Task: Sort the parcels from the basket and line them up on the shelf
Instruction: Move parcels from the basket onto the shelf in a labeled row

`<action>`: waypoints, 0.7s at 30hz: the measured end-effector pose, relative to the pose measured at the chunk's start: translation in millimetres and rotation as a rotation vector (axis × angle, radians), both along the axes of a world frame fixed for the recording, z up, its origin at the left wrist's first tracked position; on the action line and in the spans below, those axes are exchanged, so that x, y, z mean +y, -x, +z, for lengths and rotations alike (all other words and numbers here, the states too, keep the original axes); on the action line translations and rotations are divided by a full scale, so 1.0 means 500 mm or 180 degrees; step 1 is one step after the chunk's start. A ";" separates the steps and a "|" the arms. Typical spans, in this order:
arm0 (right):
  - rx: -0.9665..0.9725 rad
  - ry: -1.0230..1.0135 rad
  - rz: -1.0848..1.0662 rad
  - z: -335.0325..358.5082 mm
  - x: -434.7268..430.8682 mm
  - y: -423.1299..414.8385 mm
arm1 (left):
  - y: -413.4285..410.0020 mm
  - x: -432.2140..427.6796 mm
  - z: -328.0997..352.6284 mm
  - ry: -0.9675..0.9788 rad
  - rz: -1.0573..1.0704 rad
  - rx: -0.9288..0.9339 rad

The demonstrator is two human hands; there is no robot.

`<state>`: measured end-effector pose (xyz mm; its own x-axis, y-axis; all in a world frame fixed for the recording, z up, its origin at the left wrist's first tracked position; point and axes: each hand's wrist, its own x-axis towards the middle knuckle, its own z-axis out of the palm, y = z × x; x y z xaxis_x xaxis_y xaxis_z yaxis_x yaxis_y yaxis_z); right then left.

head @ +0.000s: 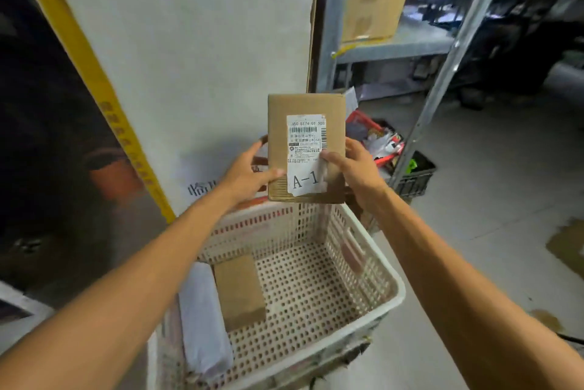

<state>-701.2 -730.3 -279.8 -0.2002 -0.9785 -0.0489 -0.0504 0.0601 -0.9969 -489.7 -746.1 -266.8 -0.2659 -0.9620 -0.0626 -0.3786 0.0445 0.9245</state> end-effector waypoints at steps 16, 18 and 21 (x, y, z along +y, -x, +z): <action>-0.0463 0.1093 0.1228 0.324 -0.080 -0.322 | -0.281 0.086 0.349 0.1138 0.1355 0.0110; -0.0497 0.1132 0.1518 0.345 -0.079 -0.371 | -0.323 0.115 0.364 0.1226 0.1597 0.0098; -0.0523 0.1203 0.1895 0.363 -0.070 -0.442 | -0.374 0.166 0.374 0.1287 0.2003 0.0058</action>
<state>-480.1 -765.2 -98.1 0.3529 -0.8753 0.3306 0.1850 -0.2811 -0.9417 -302.9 -663.0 -79.9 0.3449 -0.8797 0.3274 -0.4295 0.1623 0.8884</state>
